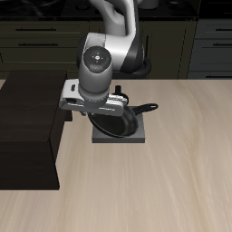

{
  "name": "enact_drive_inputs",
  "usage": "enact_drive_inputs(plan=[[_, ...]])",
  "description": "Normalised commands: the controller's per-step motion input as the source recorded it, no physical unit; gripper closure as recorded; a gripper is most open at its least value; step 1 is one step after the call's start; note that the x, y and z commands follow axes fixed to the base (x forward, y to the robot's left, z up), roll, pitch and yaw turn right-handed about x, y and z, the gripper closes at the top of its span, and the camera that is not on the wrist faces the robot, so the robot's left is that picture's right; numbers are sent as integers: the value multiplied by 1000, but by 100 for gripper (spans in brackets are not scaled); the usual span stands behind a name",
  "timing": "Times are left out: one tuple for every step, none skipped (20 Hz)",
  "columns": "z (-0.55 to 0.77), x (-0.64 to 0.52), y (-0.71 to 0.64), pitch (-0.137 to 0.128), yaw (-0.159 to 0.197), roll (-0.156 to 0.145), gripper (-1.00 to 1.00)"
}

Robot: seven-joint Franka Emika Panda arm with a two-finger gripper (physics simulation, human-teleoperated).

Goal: Place the frypan on the flat stove

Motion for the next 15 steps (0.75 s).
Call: enact_drive_inputs(plan=[[-295,-58,67,179,-2,56,-100],[-232,-143,87,79,52,-45,-100],[-217,-150,174,46,-36,56,-100],[-141,-209,293,51,-34,129,-100],[-44,-232,286,16,6,72,-100],[113,-132,281,-31,99,42,-100],[22,-90,176,54,-75,75,-100],[149,-70,143,8,-20,46,-100],[0,0,0,0,0,0,-100],[289,-196,302,-4,24,110,-100],[196,-66,111,-7,-52,37,-100],[249,-109,112,-38,-2,58,-100],[-25,60,-14,0,0,0,-100],[322,-129,7,-101,89,-39,-100],[235,-40,-60,-6,-85,19,-100]])
